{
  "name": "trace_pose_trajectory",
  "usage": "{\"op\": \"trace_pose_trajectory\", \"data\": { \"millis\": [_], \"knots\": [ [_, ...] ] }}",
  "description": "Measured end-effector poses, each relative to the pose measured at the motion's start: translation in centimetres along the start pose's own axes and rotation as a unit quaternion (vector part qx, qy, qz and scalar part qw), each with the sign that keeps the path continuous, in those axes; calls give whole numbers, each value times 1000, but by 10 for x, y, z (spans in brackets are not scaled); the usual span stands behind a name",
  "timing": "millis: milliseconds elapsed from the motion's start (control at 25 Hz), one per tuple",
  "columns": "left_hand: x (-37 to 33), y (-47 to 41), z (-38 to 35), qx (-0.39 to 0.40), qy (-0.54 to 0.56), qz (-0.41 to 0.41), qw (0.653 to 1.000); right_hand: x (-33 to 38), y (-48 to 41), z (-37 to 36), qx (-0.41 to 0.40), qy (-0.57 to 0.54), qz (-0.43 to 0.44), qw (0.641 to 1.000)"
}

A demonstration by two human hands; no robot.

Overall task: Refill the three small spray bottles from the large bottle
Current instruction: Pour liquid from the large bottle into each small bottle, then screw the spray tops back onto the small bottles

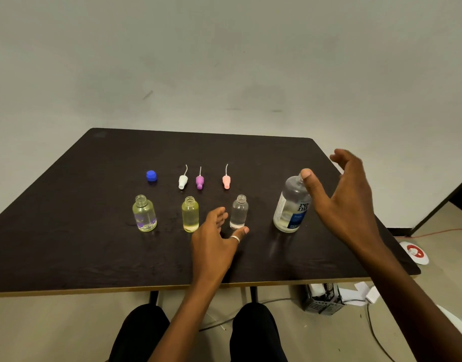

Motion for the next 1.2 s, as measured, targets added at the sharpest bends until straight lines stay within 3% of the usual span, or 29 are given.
{"op": "trace_pose_trajectory", "data": {
  "millis": [120, 240, 440, 600, 720, 1000, 1200],
  "knots": [
    [-6, 20, 20, -38, -19, -42, 998, 42, 8, 14, -50, 39, 106, 992],
    [-8, 34, 45, -63, -24, -51, 996, 86, 25, 2, -33, 53, 244, 968],
    [-11, 44, 102, -128, 16, -54, 990, 137, 12, -53, 62, 31, 312, 948],
    [-5, 44, 143, -197, 33, -45, 979, 163, -30, -134, 197, 84, 335, 918],
    [1, 40, 166, -237, 44, -42, 970, 176, -50, -201, 281, 136, 370, 875],
    [24, 28, 179, -255, 69, -5, 964, 147, -49, -324, 429, 340, 423, 722],
    [33, 22, 180, -255, 76, 5, 964, 128, -40, -361, 462, 357, 453, 673]
  ]
}}
Point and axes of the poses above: each hand's wrist, its own y-axis away from the middle knuckle, its own z-axis out of the back of the hand, x = y × z, the point moved 9 cm from there along -y, towards the middle knuckle, and after that the axes turned 6 degrees about z, right-handed, at the moved point
